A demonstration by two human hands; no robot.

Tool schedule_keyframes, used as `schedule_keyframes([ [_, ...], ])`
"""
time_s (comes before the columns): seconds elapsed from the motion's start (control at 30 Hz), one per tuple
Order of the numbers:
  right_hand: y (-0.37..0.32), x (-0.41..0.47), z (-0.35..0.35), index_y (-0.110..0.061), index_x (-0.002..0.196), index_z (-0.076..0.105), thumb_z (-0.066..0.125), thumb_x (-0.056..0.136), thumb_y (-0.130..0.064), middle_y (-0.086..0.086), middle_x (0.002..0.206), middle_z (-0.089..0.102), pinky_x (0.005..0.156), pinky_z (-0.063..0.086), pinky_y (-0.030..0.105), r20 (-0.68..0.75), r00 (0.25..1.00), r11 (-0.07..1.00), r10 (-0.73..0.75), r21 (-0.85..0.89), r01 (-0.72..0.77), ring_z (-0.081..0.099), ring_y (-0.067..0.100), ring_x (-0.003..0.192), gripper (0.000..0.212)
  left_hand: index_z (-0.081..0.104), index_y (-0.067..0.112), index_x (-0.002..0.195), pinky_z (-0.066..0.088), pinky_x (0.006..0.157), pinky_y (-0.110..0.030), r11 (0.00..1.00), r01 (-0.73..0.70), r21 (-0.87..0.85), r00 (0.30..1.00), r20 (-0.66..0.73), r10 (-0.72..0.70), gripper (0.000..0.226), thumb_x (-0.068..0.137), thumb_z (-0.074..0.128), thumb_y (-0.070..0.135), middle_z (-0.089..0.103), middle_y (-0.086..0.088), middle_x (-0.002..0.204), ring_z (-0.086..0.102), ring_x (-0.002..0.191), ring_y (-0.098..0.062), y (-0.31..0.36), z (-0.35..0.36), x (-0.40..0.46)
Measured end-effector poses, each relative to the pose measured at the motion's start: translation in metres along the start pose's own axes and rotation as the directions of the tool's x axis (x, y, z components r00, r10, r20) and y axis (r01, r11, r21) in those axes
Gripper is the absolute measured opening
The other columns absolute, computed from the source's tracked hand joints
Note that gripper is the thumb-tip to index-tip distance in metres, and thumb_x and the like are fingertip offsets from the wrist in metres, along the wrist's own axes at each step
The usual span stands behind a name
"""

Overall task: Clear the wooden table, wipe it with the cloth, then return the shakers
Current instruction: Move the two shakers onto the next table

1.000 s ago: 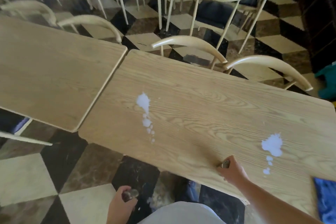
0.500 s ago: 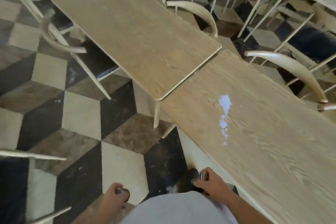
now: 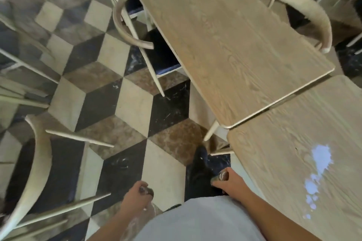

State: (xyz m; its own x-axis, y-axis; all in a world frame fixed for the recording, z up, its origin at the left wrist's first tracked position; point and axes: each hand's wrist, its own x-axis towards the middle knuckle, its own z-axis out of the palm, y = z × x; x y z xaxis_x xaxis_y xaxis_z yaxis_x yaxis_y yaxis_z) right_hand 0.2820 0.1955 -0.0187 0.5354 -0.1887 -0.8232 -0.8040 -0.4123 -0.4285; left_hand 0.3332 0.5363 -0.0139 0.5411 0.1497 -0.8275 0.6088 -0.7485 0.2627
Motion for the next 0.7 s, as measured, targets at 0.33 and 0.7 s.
schedule_keyframes([
  [0.33,-0.134,0.103,-0.084,-0.028,0.113,0.051,0.081,0.077,-0.038,-0.003,0.104,0.059,0.067,0.057,0.023,-0.083,0.987,0.974,-0.141,0.165,0.153,0.063,0.011,0.085,0.047,0.058,0.025,0.11,0.056,0.062,-0.025,0.979,-0.135,0.15,0.988,-0.049,0.144,0.036,0.077,0.072,0.019,0.069,0.002,0.093,0.069,0.076,-0.017,0.187,-0.083,0.064],
  [0.7,-0.184,0.167,-0.149,-0.037,0.09,0.049,0.083,0.061,-0.048,-0.006,0.083,0.068,0.068,0.056,0.038,-0.37,0.878,0.814,0.304,0.579,-0.038,0.066,0.015,0.073,0.046,0.045,0.035,0.103,0.045,0.08,-0.022,0.751,-0.6,0.274,0.799,0.242,0.55,0.041,0.076,0.076,0.031,0.057,0.021,0.093,0.057,0.085,-0.002,0.466,-0.09,0.143],
])
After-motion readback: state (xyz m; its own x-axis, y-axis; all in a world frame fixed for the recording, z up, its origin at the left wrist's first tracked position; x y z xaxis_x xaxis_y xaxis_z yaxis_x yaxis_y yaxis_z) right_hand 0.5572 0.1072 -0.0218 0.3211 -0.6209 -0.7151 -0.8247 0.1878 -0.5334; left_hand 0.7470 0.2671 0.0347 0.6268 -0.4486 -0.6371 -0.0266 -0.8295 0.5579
